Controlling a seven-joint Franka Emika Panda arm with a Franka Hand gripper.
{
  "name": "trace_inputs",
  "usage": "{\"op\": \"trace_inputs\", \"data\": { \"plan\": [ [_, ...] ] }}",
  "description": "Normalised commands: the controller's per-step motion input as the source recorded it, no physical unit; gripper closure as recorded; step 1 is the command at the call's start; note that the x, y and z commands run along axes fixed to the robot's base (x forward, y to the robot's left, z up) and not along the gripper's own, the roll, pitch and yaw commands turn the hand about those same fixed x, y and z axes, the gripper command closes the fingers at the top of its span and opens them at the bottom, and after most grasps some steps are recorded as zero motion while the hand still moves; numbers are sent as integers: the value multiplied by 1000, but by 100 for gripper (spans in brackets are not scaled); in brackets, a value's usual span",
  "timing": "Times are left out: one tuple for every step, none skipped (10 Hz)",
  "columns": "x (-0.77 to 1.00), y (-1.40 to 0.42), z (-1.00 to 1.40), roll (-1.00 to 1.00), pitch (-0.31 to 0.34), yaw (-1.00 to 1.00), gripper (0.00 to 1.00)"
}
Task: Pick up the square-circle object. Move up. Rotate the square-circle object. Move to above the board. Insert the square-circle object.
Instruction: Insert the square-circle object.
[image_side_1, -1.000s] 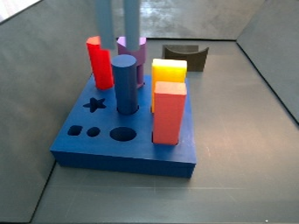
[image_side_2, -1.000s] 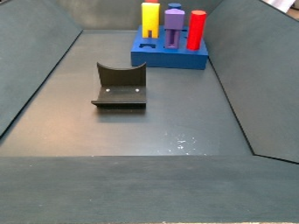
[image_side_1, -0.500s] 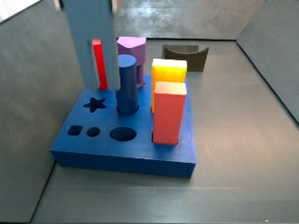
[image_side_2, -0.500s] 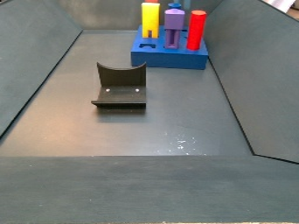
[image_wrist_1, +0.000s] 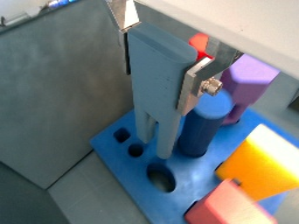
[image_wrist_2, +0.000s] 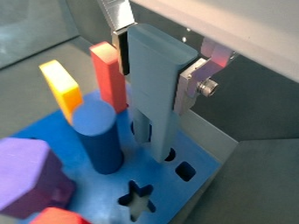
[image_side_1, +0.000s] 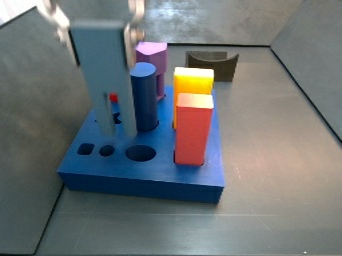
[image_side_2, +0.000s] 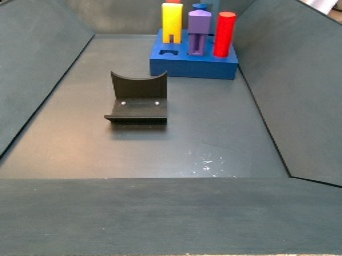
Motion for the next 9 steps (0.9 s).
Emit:
{"op": "trace_inputs", "data": {
  "plan": [
    [-97, -160, -406, 0, -19, 51, 100],
    [-191, -109, -277, 44, -3, 123, 100],
    [-311, -71, -200, 147, -20, 137, 100],
    [-354, -66, -151, 136, -20, 149, 100],
    [-431, -103, -106, 149, -43, 126, 100],
    [-400, -91, -143, 139, -33, 109, 100],
    [-257, -91, -220, 79, -30, 69, 100],
    [-106, -134, -323, 23, -16, 0, 100],
    [6, -157, -454, 0, 0, 0, 100]
  ]
}}
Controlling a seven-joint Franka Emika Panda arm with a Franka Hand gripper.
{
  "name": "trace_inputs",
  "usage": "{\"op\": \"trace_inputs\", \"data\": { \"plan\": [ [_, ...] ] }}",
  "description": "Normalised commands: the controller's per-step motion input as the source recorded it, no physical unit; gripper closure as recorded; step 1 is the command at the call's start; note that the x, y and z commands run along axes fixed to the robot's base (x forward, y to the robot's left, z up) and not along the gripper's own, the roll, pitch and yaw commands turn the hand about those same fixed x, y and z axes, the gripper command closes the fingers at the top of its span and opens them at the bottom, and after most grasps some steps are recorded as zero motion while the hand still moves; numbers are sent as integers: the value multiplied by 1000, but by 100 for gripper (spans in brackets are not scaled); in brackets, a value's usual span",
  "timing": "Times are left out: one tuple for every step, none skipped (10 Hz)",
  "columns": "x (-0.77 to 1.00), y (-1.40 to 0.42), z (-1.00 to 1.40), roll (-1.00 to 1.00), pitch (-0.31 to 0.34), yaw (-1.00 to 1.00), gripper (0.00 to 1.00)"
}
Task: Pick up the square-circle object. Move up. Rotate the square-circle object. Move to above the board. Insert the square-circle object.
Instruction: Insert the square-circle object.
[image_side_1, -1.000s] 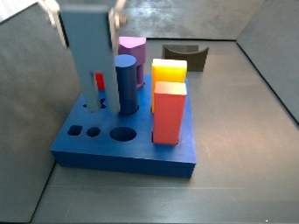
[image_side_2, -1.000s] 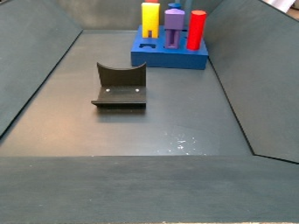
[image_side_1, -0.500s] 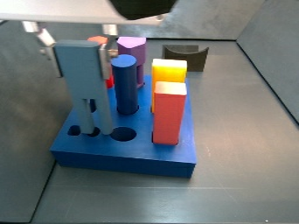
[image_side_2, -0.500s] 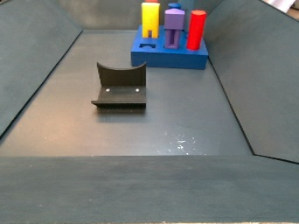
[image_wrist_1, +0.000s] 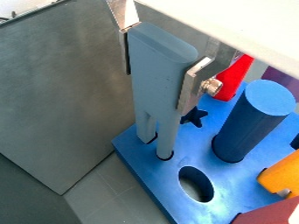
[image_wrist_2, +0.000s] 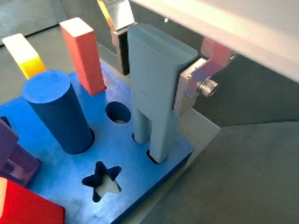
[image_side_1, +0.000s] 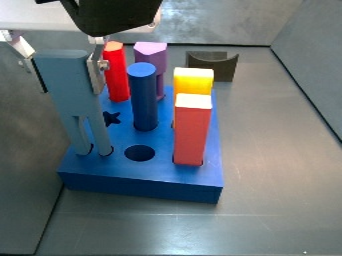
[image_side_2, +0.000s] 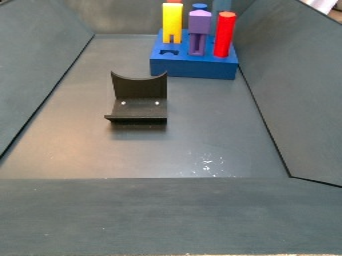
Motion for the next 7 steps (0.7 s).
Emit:
{"op": "trace_inputs", "data": {
  "plan": [
    [237, -86, -514, -26, 0, -77, 100],
    [294, -34, -643, -33, 27, -97, 100],
    [320, 0, -717, -54, 40, -223, 100],
    [337, 0, -757, -76, 59, -297, 100],
    [246, 0, -840, -83, 40, -260, 100],
    [103, 0, -957, -71, 0, -206, 100],
    [3, -49, -1000, -31, -11, -129, 100]
  ]
}}
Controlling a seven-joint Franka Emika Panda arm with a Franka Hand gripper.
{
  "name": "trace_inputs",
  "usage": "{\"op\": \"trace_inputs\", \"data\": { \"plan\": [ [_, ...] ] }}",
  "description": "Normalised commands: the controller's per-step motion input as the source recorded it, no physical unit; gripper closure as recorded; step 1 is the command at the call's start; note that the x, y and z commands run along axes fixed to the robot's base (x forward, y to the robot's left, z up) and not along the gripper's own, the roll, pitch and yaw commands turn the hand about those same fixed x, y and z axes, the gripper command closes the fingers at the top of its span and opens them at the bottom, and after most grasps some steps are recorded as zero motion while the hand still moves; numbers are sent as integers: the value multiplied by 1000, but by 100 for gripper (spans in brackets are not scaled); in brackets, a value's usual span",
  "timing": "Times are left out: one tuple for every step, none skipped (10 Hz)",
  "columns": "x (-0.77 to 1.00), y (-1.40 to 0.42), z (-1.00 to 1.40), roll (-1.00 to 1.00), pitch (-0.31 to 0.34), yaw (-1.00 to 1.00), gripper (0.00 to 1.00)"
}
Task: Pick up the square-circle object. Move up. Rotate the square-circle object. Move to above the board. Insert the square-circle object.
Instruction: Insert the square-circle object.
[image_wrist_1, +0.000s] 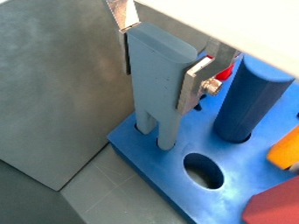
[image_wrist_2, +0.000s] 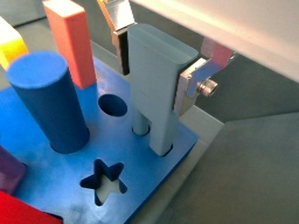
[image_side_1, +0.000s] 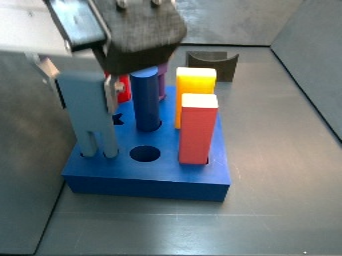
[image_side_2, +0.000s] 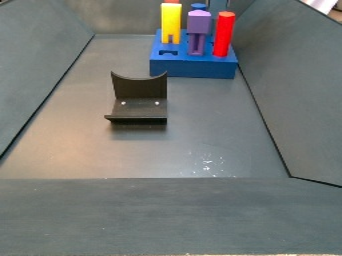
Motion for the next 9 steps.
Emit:
{"op": "trace_inputs", "data": {
  "plan": [
    [0, -129, -1000, 0, -31, 0, 100],
    [0, -154, -1000, 0, -50, 0, 100],
    [0, -174, -1000, 0, -59, 0, 100],
    [0, -169, -1000, 0, -77, 9, 100],
    [0, -131, -897, -10, -183, 20, 100],
    [-103, -140, -657, -50, -290, 51, 100],
    [-154, -120, -300, -144, -429, 91, 100],
    [0, 0, -400, -163, -247, 0, 100],
    [0, 0, -337, -159, -219, 0, 100]
  ]
}}
